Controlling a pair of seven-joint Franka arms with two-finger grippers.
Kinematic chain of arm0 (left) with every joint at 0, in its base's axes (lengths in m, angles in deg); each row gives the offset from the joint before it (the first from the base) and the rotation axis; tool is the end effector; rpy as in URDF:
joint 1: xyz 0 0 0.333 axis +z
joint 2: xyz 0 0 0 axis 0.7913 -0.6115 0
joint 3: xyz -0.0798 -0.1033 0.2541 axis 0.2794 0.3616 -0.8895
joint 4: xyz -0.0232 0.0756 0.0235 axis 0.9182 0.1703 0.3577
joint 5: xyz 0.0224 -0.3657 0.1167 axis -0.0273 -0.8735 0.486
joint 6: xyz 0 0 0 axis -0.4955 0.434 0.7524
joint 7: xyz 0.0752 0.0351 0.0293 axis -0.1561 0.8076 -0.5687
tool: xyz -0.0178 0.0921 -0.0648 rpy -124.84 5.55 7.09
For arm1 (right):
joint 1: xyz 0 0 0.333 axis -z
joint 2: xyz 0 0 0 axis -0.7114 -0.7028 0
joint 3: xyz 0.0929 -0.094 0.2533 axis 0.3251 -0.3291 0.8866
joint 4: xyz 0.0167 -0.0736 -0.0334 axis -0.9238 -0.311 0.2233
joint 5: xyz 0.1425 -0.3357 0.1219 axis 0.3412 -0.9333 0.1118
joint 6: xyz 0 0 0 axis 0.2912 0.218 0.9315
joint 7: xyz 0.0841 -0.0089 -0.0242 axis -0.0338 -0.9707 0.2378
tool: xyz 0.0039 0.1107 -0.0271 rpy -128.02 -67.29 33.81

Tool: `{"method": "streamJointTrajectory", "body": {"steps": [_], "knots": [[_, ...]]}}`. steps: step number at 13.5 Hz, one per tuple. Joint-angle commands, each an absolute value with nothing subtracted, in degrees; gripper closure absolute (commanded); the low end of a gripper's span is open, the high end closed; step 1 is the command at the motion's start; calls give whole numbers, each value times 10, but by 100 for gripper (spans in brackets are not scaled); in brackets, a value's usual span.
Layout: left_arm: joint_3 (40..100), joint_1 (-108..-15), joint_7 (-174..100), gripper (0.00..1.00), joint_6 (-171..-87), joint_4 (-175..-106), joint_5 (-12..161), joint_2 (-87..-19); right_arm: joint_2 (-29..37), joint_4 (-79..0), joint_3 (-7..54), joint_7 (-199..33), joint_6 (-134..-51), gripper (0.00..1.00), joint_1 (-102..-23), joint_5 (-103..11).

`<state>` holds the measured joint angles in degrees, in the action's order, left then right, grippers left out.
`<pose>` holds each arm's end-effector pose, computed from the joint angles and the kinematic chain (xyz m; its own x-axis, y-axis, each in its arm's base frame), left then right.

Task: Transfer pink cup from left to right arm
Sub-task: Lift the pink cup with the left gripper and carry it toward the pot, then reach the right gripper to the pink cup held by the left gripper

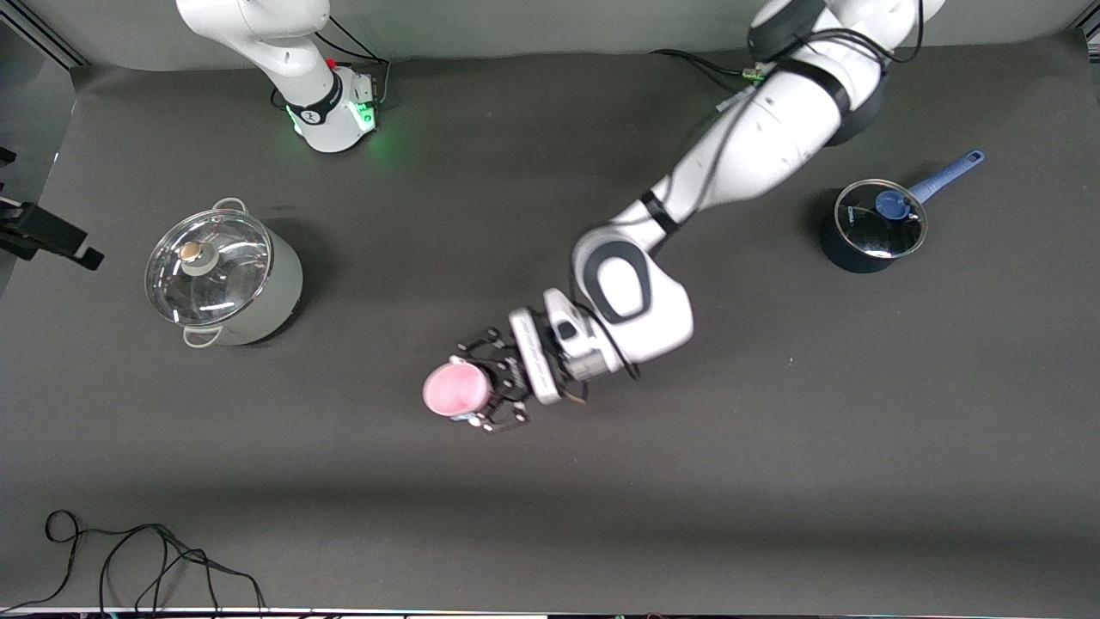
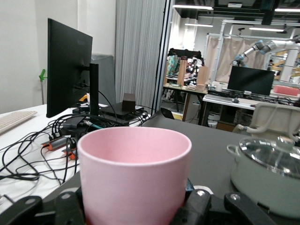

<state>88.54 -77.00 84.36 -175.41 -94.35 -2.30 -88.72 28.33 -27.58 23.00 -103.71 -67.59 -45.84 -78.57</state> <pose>0.5982 -0.5222 0.3105 0.1672 -0.0779 0.9828 -0.9235 -0.3614 0.1285 0.5425 -0.0434 0.6247 0.9324 -0.3561 0.0623 -0.3499 -0.9323 -0.0914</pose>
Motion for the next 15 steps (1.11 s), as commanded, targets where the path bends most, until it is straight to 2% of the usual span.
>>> {"method": "streamJointTrajectory", "body": {"steps": [1, 5, 9, 13, 15], "knots": [[875, -823, 813, 100, -1804, -895, -31, -889, 284, -224, 245, -1202, -626, 0, -462, -777], [875, -871, 806, 100, -1867, -875, -31, -878, 278, -217, 303, -1341, -622, 0, -461, -777], [873, -885, 796, 100, -1886, -871, -30, -878, 269, -216, 318, -1380, -624, 0, -463, -716], [871, -886, 796, 100, -1886, -871, -30, -878, 241, -208, 317, -1463, -624, 0, -530, -699], [871, -886, 796, 100, -1886, -871, -30, -878, 191, -148, 317, -1528, -622, 0, -560, -699]]}}
